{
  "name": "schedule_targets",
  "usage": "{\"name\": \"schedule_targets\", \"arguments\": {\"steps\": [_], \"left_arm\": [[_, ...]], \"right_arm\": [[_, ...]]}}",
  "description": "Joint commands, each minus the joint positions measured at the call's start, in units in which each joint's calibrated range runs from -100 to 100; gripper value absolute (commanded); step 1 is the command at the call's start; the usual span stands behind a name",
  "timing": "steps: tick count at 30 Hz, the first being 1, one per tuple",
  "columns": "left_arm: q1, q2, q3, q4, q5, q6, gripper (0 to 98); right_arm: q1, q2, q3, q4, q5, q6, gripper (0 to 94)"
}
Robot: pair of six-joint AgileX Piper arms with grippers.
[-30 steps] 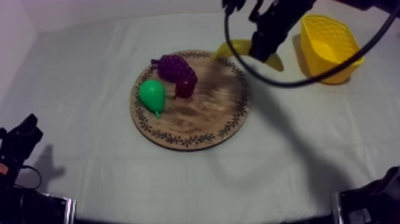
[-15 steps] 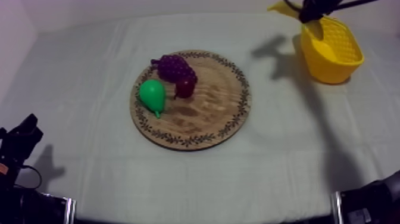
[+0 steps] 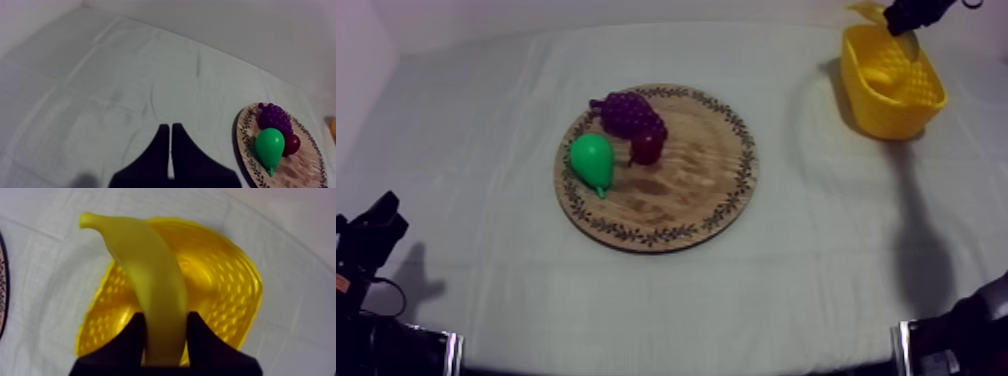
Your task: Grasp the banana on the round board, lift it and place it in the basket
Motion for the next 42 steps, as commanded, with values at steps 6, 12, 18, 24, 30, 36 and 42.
{"name": "schedule_targets", "arguments": {"steps": [6, 12, 18, 24, 30, 36, 42], "left_arm": [[0.0, 0.0, 0.0, -0.01, 0.0, 0.0, 0.1], [0.0, 0.0, 0.0, -0.01, 0.0, 0.0, 0.1], [0.0, 0.0, 0.0, -0.01, 0.0, 0.0, 0.1], [0.0, 0.0, 0.0, -0.01, 0.0, 0.0, 0.1], [0.0, 0.0, 0.0, -0.01, 0.0, 0.0, 0.1], [0.0, 0.0, 0.0, -0.01, 0.0, 0.0, 0.1], [0.0, 0.0, 0.0, -0.01, 0.0, 0.0, 0.1]], "right_arm": [[1.7, 3.3, 0.6, 0.0, -0.8, 0.0, 14.3], [1.8, 5.1, 4.8, 0.2, -4.4, -0.6, 14.8], [1.5, 8.0, 4.9, 0.2, -6.0, -1.5, 16.2], [1.3, 10.9, 3.9, 0.3, -7.3, -2.3, 18.6], [1.5, 11.4, 5.8, 1.4, -12.4, -5.3, 32.3], [1.7, 10.0, 8.9, 2.2, -16.8, -6.5, 34.9], [2.0, 6.4, 11.1, 1.8, -18.4, -7.0, 27.5]]}}
